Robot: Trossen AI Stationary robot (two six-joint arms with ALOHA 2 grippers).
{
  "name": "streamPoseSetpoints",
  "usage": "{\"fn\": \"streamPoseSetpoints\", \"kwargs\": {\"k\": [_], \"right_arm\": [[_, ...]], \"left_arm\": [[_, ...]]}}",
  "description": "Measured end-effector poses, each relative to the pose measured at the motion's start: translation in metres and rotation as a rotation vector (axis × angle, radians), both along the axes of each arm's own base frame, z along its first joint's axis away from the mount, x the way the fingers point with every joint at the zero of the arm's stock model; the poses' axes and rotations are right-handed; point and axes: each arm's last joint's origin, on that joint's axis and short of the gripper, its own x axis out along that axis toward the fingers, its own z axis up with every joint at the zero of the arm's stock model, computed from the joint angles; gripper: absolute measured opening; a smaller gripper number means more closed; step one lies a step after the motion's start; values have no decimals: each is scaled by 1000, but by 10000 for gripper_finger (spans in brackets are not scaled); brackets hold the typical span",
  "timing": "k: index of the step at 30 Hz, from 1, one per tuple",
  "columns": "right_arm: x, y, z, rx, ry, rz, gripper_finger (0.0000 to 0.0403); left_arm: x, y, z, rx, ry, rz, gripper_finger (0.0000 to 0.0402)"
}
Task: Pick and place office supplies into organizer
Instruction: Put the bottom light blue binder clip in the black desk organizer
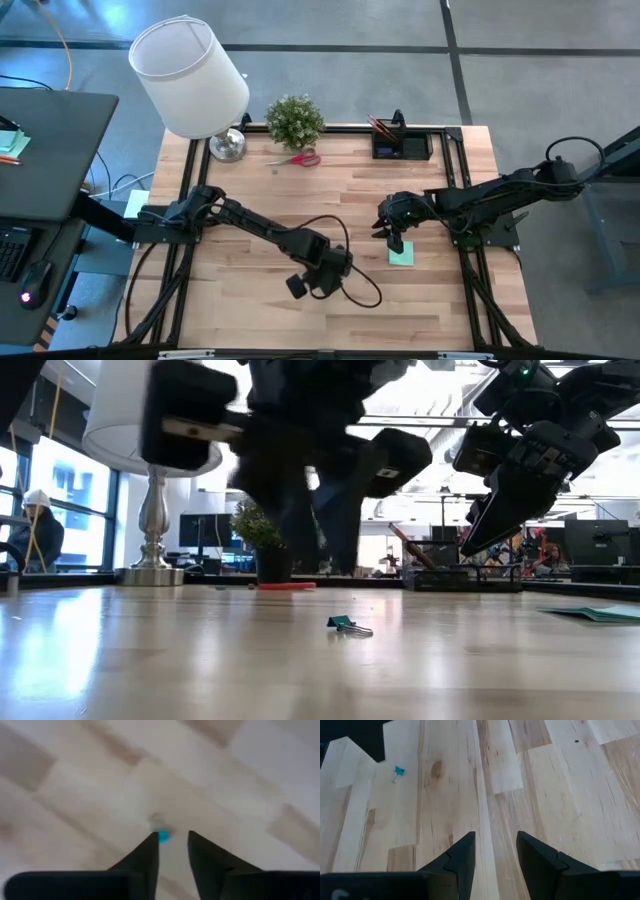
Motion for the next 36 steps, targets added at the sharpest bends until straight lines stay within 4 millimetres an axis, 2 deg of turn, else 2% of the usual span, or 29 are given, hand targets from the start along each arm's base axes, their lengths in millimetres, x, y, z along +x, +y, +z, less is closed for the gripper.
{"fn": "streamPoseSetpoints", "kwargs": {"k": [5,10,23,26,33,36], "right_arm": [[-1,0,-1,0,12,0,138],[-1,0,-1,-2,11,-1,138],[-1,0,-1,-10,10,2,138],[-1,0,-1,-11,10,1,138],[-1,0,-1,-12,10,2,138],[-1,0,-1,-13,9,1,138]], "left_arm": [[-2,3,-19,9,0,-28,155],[3,9,-22,26,-69,6,179],[2,7,-22,-35,-54,-25,181],[5,7,-31,-20,-49,-5,181],[7,8,-37,-14,-43,40,180],[7,8,-39,-11,-34,41,163]]}}
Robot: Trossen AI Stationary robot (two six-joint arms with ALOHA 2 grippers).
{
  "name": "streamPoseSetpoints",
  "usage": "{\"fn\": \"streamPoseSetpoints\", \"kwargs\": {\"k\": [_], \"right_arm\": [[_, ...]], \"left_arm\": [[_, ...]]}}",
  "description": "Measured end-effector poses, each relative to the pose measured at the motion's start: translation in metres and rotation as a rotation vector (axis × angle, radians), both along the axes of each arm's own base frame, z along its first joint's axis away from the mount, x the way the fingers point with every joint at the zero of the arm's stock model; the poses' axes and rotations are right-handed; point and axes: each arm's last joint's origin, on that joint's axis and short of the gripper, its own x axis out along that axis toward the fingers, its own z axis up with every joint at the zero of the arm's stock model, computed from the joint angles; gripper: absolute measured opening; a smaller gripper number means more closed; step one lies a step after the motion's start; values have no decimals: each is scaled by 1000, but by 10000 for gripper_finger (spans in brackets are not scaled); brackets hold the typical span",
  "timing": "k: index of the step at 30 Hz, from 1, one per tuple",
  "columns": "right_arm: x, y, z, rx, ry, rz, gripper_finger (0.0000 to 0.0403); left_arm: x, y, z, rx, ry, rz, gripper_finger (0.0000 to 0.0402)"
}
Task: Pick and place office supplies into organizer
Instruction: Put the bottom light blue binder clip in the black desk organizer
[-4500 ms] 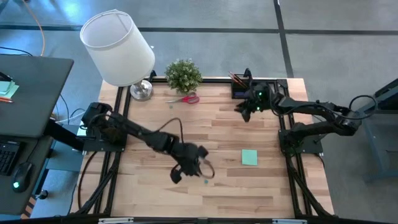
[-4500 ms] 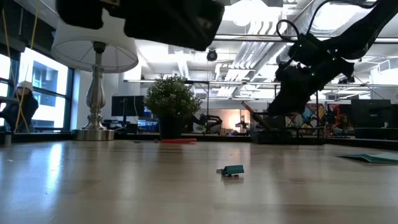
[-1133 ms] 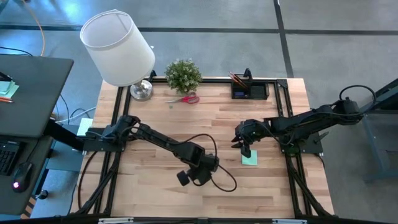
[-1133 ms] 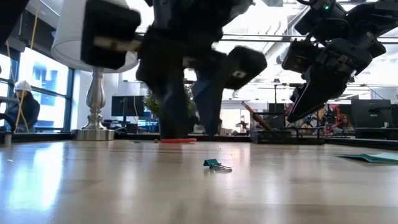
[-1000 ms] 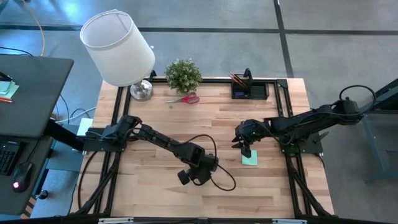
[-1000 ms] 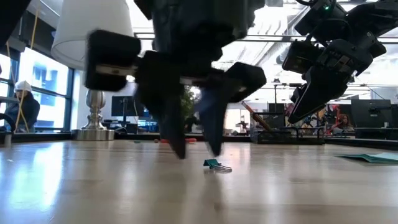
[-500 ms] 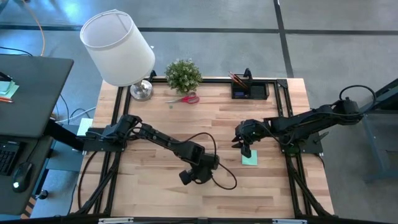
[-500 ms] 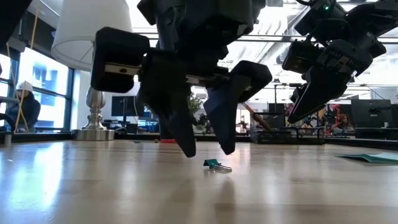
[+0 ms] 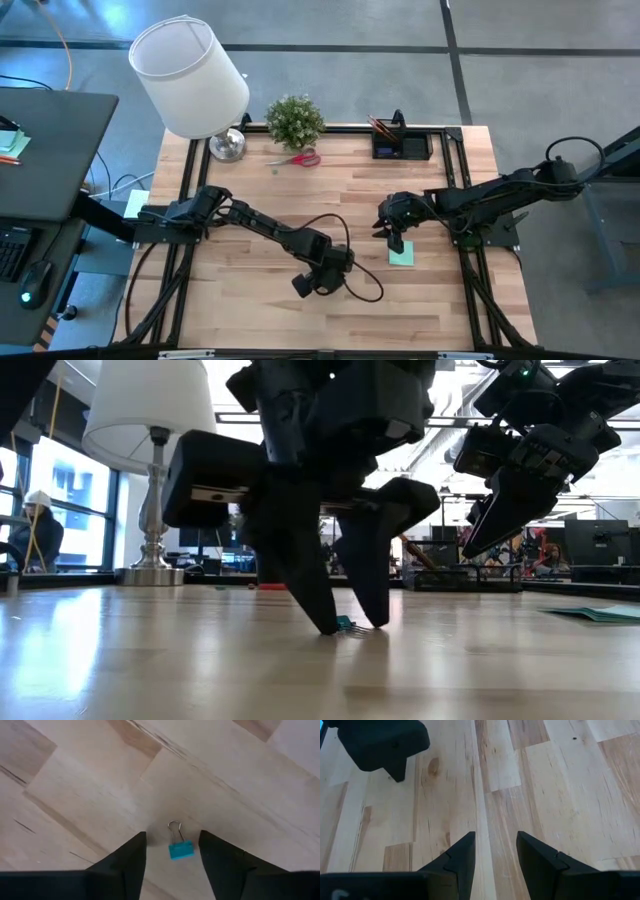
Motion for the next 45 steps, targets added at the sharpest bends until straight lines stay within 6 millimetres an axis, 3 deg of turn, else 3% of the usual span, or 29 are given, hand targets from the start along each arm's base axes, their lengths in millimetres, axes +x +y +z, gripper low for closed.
{"fn": "streamPoseSetpoints", "kwargs": {"k": [13,22,28,39,45], "right_arm": [[0,0,0,-4,-2,-4,138],[0,0,0,10,1,-2,138],[2,2,2,57,-22,31,138],[15,14,21,88,-268,82,138],[24,26,10,4,-276,9,138]], "left_arm": [[-2,0,-3,24,14,5,10],[-4,5,14,128,-33,46,46],[-7,12,36,268,-86,94,30],[-12,21,72,427,-200,192,1],[-11,22,77,429,-226,219,2]]}}
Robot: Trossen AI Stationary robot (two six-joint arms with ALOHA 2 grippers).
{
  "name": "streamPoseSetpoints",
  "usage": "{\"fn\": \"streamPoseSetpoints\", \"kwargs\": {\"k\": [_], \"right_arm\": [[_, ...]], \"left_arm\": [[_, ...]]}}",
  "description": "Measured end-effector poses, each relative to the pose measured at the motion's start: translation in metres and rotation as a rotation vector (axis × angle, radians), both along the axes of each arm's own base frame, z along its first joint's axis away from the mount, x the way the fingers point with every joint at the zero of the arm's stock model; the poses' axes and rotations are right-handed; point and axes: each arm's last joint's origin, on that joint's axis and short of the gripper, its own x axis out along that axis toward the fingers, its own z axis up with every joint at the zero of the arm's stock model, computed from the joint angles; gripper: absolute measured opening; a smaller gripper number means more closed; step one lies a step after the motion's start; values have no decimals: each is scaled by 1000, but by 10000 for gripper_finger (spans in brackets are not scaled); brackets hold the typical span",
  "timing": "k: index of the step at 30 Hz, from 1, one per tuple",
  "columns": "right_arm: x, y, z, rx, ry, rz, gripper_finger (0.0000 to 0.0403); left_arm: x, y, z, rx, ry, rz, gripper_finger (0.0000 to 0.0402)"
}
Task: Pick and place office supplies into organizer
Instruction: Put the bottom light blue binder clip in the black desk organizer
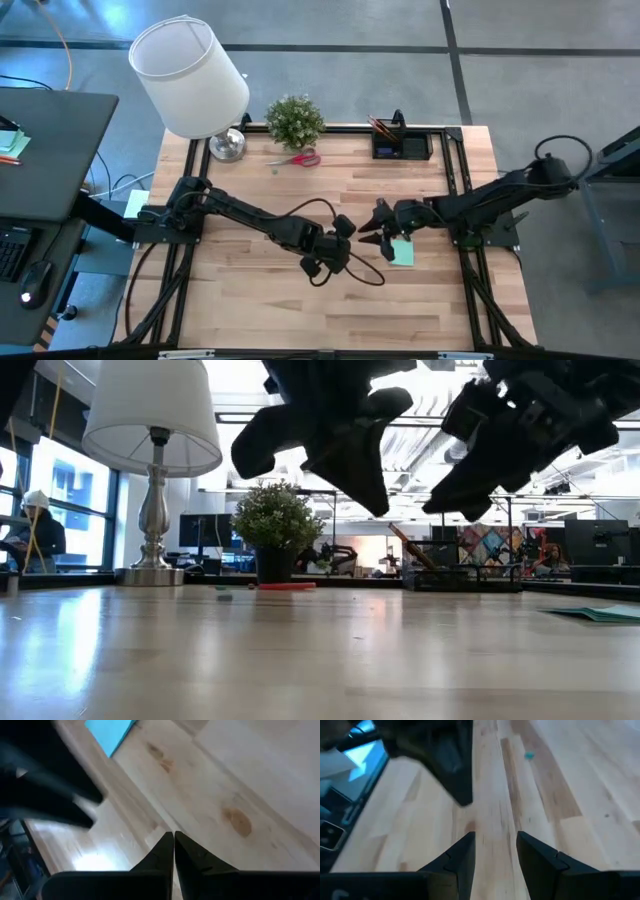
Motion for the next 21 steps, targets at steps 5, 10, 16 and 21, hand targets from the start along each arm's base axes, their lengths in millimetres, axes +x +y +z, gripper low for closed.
{"fn": "streamPoseSetpoints", "kwargs": {"k": [5,10,16,21], "right_arm": [[11,9,-26,7,56,-13,138],[20,11,-52,33,93,-9,138],[27,11,-55,7,18,15,138],[29,11,-51,-9,-26,47,138]], "left_arm": [[-14,11,-5,109,130,137,2],[-42,49,-12,-44,400,406,1],[-70,85,-17,-110,465,672,1],[-101,96,-18,-230,350,775,0]]}}
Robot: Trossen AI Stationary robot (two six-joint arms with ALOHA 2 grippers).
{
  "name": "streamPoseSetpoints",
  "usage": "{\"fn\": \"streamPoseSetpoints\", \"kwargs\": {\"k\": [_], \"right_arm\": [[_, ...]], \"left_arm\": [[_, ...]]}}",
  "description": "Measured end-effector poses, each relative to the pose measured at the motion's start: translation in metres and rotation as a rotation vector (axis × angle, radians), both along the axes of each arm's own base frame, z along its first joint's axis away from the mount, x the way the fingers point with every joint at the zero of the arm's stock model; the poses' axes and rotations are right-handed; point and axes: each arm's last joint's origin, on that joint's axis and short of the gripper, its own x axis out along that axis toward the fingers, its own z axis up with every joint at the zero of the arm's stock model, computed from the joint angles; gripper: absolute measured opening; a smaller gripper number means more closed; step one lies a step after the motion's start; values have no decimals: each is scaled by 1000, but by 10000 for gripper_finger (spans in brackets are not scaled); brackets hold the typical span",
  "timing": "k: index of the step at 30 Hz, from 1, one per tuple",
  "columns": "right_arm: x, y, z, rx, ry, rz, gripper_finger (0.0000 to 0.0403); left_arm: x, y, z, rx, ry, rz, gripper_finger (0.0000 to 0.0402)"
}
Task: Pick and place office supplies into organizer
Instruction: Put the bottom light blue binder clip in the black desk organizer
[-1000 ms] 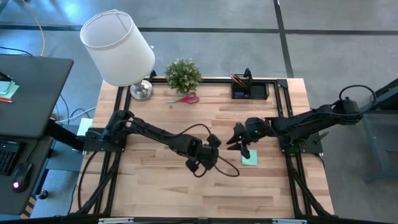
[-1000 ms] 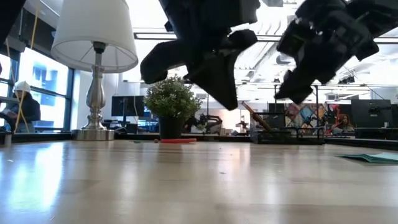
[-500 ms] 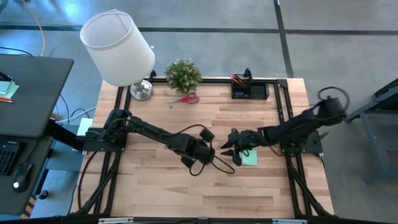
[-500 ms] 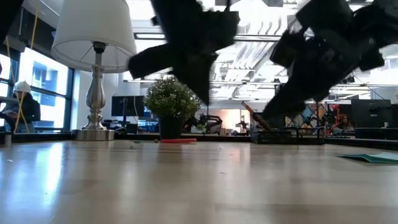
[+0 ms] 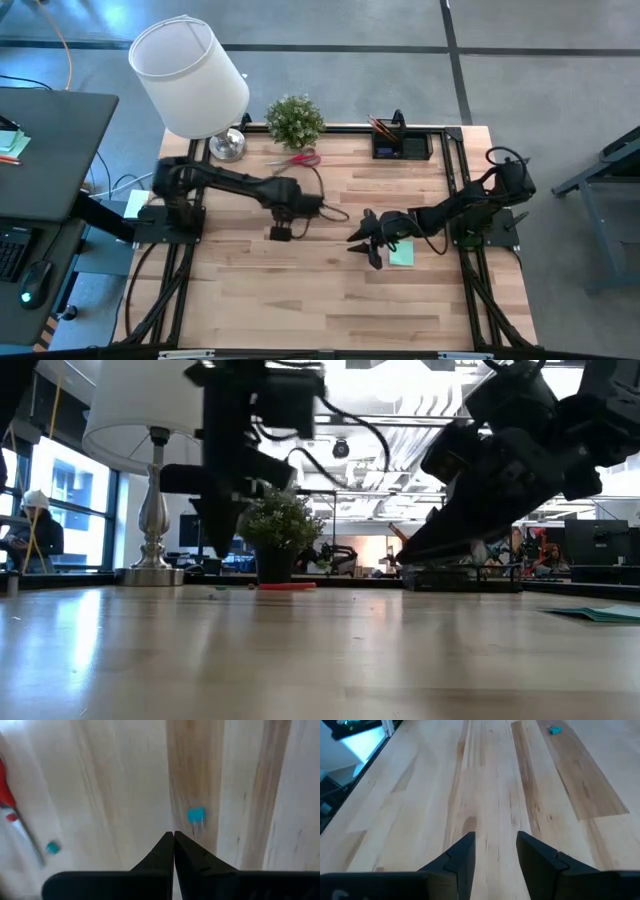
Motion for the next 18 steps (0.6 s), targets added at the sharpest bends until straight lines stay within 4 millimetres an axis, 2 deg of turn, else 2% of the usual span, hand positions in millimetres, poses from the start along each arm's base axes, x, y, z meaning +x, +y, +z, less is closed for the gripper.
{"fn": "streamPoseSetpoints", "kwargs": {"k": [7,12,18], "right_arm": [[0,0,0,-47,-11,25,138],[0,-1,0,-56,-12,18,138],[1,-5,0,-61,-13,10,138]], "left_arm": [[-30,-6,-9,-149,-383,72,13],[-45,-5,-23,-142,-345,151,75],[-47,3,-29,-137,-343,197,160]]}}
